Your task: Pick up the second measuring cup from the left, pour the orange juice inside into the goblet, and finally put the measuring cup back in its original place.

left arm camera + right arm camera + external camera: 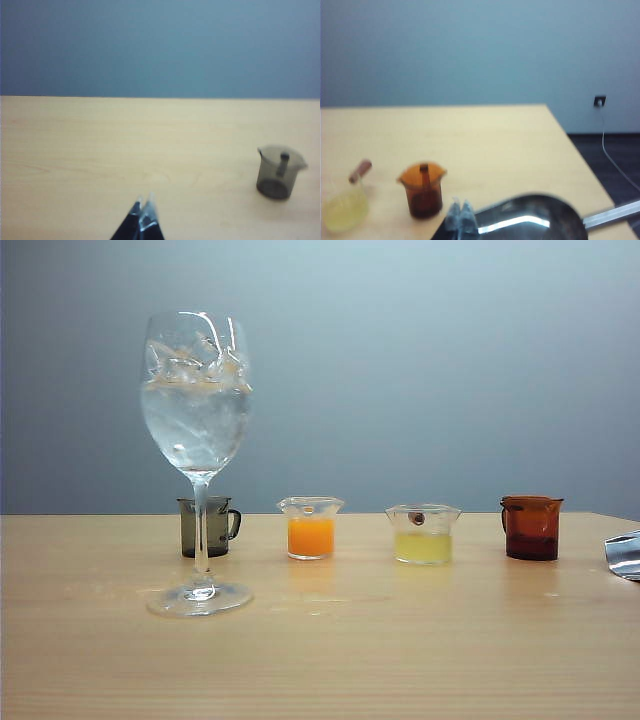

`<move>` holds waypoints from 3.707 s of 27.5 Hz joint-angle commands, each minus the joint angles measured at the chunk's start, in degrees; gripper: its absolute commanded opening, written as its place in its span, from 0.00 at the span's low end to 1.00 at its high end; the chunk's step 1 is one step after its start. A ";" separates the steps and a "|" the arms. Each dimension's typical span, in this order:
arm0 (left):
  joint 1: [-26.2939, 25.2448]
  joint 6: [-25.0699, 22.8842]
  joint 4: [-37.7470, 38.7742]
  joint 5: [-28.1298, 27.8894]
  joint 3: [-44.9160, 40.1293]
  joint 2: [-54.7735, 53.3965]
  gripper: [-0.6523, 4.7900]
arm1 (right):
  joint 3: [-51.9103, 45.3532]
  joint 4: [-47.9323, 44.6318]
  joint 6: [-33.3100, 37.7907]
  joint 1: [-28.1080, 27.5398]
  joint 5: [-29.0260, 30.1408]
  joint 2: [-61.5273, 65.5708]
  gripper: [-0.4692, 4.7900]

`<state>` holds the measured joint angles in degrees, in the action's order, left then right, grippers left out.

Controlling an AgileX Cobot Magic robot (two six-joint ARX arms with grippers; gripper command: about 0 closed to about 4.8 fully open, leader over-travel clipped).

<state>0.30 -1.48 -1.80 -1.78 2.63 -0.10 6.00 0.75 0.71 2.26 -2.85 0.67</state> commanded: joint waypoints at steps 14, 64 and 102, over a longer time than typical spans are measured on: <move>-0.04 2.34 6.43 4.79 22.75 -17.25 0.11 | 23.10 -1.31 -0.09 3.28 3.19 24.68 0.08; 7.50 3.69 23.76 21.59 49.42 -38.12 0.11 | 26.10 -64.41 5.86 41.70 -12.90 103.89 0.81; 7.50 3.69 23.56 23.74 49.44 -38.10 0.11 | 43.98 -61.70 6.86 39.63 -14.14 119.86 0.86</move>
<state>7.77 2.22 22.15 21.54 51.70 -38.28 49.41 -60.64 7.29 41.87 -16.91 120.55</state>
